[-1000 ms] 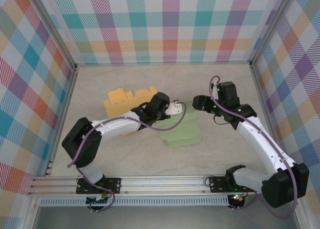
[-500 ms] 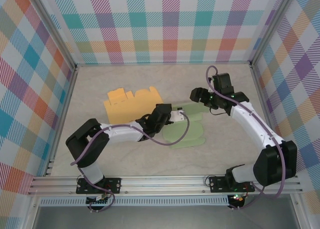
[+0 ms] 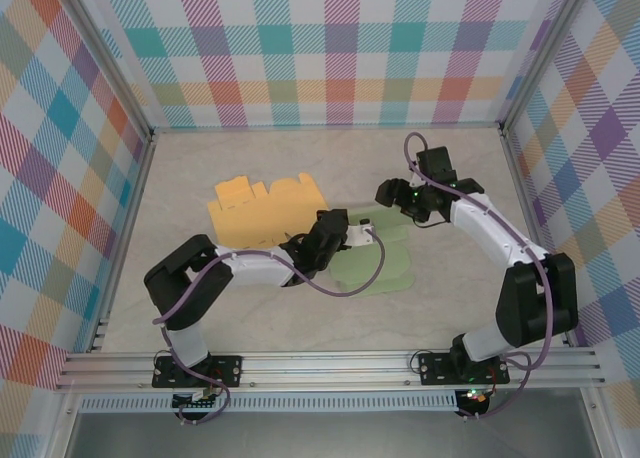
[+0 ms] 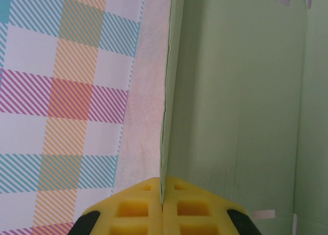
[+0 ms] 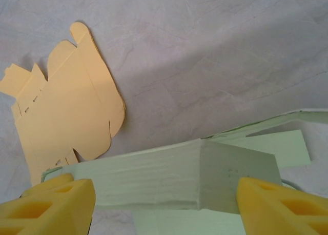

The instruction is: Fold the paper box

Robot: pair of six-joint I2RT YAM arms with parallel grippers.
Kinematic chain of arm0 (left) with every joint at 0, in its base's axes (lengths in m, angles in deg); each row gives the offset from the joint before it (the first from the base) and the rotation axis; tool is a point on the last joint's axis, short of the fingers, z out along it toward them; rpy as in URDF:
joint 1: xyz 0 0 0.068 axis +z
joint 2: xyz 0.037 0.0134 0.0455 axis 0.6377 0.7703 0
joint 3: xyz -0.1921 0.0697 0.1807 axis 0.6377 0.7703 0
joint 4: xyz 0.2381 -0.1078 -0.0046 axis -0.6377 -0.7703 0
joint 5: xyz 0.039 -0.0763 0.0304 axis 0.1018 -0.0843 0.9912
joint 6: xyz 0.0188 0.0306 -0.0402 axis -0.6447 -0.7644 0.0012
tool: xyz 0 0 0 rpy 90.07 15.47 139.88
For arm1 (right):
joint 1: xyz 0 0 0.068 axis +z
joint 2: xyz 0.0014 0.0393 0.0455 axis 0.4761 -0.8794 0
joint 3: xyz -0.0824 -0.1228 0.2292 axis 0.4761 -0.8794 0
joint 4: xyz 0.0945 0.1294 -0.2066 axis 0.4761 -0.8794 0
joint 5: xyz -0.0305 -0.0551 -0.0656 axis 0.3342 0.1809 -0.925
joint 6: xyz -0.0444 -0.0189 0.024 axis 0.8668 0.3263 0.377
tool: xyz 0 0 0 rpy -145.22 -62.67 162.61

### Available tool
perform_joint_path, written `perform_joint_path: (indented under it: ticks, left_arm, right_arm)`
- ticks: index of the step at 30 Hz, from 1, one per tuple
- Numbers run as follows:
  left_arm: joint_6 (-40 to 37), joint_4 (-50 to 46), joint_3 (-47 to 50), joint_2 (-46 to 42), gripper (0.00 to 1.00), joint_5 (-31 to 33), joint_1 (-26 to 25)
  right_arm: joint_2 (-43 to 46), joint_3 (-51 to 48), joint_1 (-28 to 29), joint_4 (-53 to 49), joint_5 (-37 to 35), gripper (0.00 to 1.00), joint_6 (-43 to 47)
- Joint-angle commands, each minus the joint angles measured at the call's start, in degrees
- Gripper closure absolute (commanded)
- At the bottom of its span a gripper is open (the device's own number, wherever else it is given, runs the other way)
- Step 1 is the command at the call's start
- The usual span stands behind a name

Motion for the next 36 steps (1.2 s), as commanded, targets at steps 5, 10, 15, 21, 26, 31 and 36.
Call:
perform_joint_path:
  ticks: [5,10,15,21,26,31,36]
  left_arm:
    - [-1.25,3.88,0.20,1.84,1.00,1.48,-1.20]
    - [-4.06,8.16,0.45,3.79,1.00,3.01,-2.01]
    - [-6.01,10.98,0.55,5.45,1.00,3.90,-2.38]
    - [-5.01,10.77,1.03,4.80,1.00,3.47,-2.38]
    - [-5.75,9.86,1.04,4.79,1.00,3.35,-2.29]
    - [-6.55,9.80,1.31,4.61,1.00,3.88,-2.22]
    - [-6.14,9.89,1.41,4.68,1.00,4.13,-2.21]
  right_arm:
    - [-2.15,-0.69,-0.14,2.98,4.05,0.32,-1.43]
    - [-3.03,-1.14,-0.12,4.71,5.78,0.44,-2.30]
    - [-3.09,-1.53,-0.12,5.40,6.23,0.68,-2.36]
    - [-1.82,-2.57,-0.76,3.96,4.75,0.66,-1.36]
    - [2.32,-5.22,-2.96,3.64,4.76,0.55,-0.88]
    - [8.63,-8.92,-6.53,2.01,3.86,0.53,-0.43]
    - [13.61,-13.49,-9.37,1.51,2.88,0.51,-0.48]
